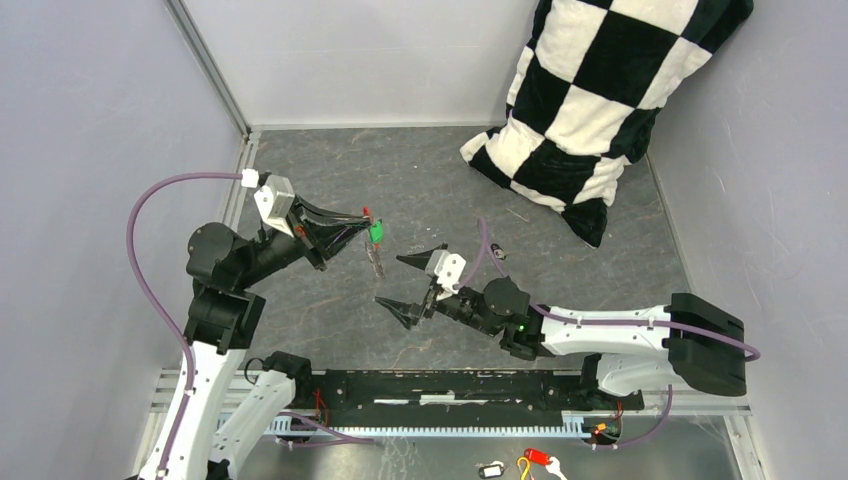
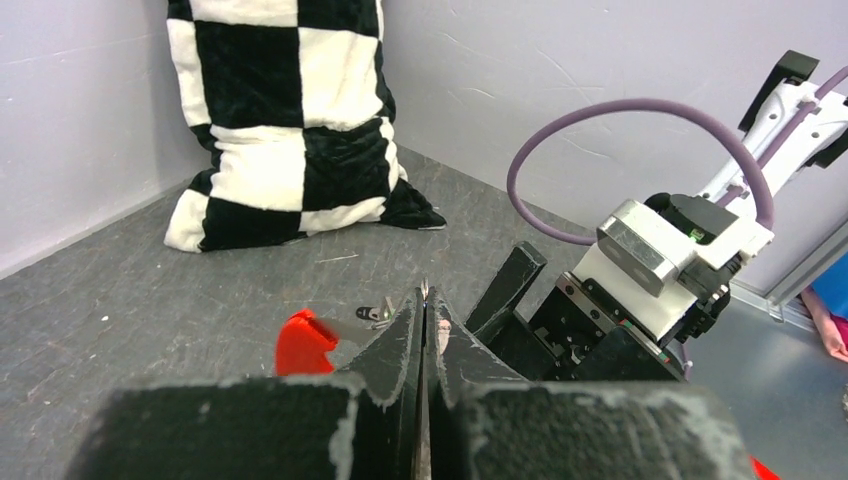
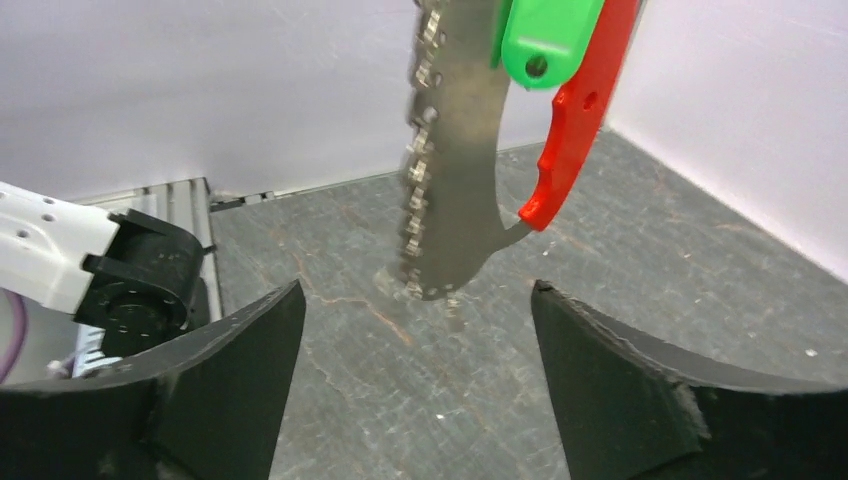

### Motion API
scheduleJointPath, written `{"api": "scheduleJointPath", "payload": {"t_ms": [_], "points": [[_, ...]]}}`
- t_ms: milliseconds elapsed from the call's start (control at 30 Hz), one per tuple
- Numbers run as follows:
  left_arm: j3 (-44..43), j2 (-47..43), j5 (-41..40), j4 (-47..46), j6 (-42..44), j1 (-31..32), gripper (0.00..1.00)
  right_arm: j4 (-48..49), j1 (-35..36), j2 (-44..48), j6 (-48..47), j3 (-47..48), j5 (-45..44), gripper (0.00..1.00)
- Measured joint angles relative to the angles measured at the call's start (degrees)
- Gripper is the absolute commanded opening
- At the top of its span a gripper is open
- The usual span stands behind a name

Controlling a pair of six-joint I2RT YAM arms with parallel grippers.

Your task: Put the keys on the keyring

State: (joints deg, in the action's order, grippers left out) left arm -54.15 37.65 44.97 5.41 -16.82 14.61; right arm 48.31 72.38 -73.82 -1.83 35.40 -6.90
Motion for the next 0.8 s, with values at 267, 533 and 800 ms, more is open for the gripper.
{"api": "scheduleJointPath", "payload": {"t_ms": [267, 533, 800], "points": [[0.17, -0.74, -2.71, 1.86, 0.00, 0.00, 0.02, -4.26, 1.79, -0.52, 1.73, 3.85, -1.99, 0.98], [1.07, -1.70, -3.15, 2.14, 0.00, 0.00, 0.02, -5.84, 4.55, -3.89, -1.77, 9.81, -13.53, 0.76], [1.95, -2.32, -3.15, 2.21, 0.00, 0.00, 0.02, -8.11, 4.50, -6.01, -4.74, 13.18, -18.18, 0.46]]}}
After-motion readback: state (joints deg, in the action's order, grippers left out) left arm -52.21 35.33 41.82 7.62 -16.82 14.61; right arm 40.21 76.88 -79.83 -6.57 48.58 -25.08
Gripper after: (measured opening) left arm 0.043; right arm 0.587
